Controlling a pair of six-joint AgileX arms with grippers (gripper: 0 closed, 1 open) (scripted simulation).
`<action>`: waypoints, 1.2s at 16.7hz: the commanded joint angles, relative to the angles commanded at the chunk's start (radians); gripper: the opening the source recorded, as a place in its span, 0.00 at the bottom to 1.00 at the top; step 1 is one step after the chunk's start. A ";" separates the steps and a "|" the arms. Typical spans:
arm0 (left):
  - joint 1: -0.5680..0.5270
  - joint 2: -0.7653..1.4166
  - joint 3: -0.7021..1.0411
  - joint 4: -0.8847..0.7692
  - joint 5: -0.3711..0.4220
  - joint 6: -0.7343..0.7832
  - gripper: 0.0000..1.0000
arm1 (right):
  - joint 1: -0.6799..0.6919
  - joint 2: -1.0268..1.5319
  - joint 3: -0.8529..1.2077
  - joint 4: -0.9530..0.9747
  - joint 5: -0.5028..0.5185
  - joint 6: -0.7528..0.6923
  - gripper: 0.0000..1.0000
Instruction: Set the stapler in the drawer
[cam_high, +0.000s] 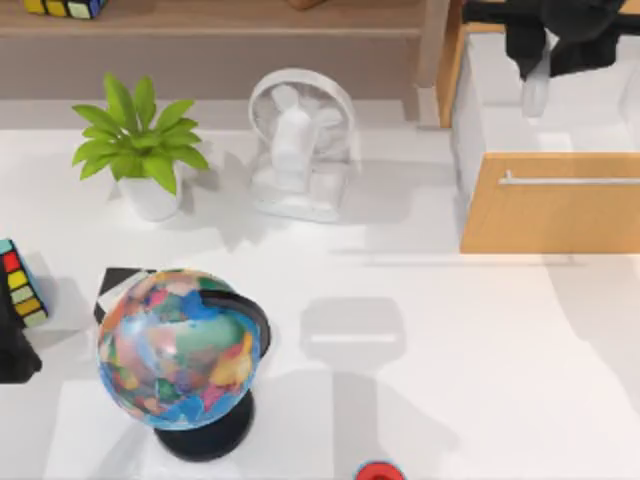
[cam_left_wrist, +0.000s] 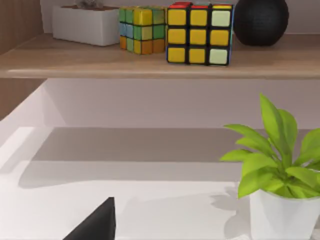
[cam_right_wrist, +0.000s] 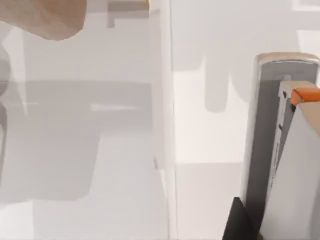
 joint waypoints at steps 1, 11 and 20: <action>0.000 0.000 0.000 0.000 0.000 0.000 1.00 | -0.042 0.032 0.009 -0.020 0.009 -0.035 0.00; 0.000 0.000 0.000 0.000 0.000 0.000 1.00 | -0.131 0.271 0.065 -0.136 -0.036 -0.172 0.00; 0.000 0.000 0.000 0.000 0.000 0.000 1.00 | -0.129 0.267 0.044 -0.117 -0.039 -0.171 0.00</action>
